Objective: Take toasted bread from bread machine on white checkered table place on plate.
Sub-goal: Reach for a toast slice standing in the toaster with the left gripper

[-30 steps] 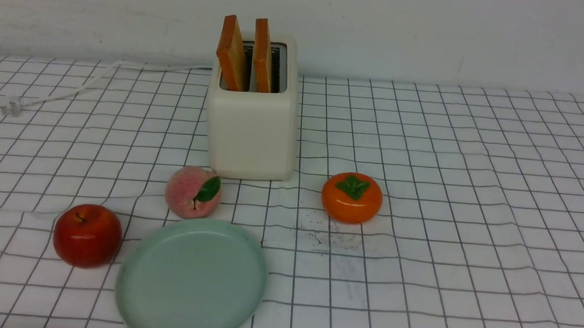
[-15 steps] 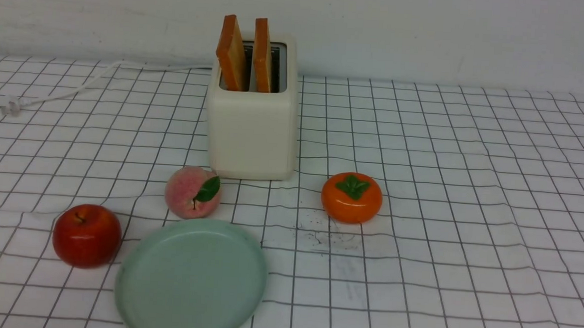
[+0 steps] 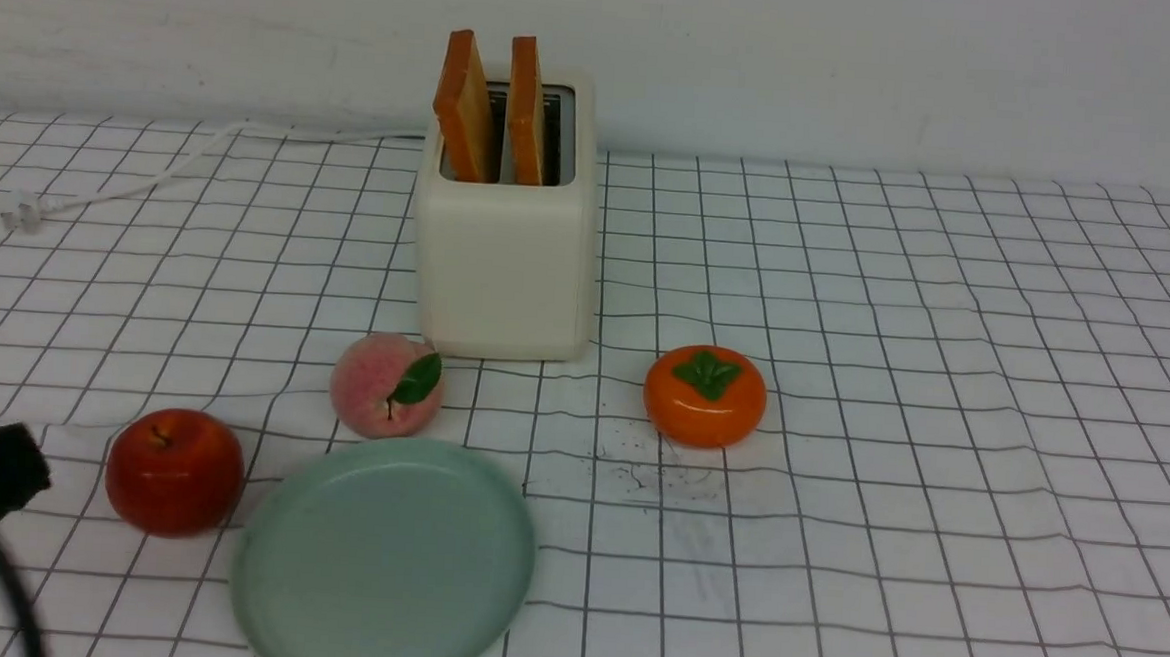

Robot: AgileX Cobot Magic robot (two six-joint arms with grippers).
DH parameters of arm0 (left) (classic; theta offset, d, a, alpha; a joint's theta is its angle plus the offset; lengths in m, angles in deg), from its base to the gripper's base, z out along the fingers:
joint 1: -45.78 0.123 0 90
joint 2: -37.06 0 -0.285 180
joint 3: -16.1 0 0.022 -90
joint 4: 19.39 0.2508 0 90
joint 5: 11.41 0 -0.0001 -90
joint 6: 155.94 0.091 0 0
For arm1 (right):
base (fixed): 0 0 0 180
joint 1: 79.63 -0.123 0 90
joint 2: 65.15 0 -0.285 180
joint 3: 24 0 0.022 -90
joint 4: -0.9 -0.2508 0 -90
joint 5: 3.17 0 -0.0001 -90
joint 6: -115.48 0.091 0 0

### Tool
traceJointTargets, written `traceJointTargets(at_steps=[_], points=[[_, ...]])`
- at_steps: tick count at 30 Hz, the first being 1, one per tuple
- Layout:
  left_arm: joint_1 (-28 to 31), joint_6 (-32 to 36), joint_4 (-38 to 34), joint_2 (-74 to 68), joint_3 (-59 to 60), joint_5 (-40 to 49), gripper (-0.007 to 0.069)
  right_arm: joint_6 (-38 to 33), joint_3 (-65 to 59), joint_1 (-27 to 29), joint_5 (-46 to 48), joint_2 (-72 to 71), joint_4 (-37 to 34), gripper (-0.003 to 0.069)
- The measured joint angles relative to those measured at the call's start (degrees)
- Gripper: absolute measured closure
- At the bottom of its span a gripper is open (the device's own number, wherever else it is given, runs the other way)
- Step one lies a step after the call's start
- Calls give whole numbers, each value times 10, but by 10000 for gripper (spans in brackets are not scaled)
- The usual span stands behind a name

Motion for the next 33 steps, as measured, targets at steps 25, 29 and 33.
traceJointTargets(at_steps=[25,29,33], points=[[-112,39,57,-416,-329,17,638,0,0,0,0,0,0,419],[-113,40,58,-416,-329,15,638,0,0,0,-2,0,7,419],[-113,40,66,-416,-329,16,638,0,-1,0,-3,0,13,419]])
